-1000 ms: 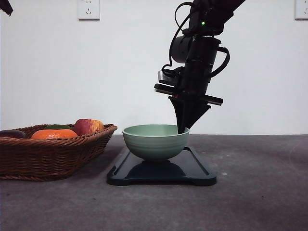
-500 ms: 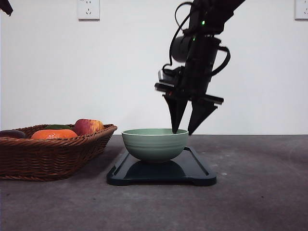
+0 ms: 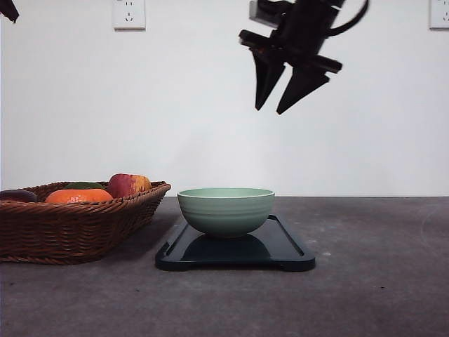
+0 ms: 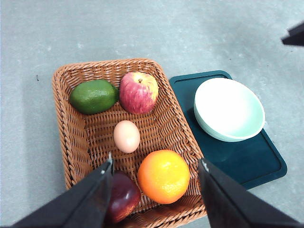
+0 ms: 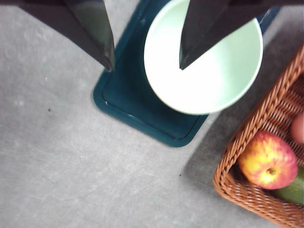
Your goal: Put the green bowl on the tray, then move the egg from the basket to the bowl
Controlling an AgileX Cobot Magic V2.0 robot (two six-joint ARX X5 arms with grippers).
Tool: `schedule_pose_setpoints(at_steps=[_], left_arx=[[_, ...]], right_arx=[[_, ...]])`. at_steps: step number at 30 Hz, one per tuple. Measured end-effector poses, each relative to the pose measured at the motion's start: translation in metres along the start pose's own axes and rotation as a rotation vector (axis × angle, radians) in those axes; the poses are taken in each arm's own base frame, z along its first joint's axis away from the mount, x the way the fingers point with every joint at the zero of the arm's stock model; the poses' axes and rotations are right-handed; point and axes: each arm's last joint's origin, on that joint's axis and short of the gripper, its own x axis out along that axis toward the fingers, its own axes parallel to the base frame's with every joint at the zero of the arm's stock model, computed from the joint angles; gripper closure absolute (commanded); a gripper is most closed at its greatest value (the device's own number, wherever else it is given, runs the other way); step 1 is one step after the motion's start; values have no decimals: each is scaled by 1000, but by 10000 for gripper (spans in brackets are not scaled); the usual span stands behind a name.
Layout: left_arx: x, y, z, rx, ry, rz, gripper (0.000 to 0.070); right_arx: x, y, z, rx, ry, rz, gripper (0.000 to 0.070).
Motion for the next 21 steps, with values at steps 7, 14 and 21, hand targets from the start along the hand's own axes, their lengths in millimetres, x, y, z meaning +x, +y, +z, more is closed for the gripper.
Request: schedule_pose_setpoints(at_steps=[7,14,21], left_arx=[[0,0,0,0,0,0,349],[0,0,0,0,0,0,349],[0,0,0,-1,0,0,347]], right_arx=[[-49,4,-58,-19,-148,5,435],[-88,7,-129,-27,-204,4,435],[-130,10,-182,-33,-277,-18,435]])
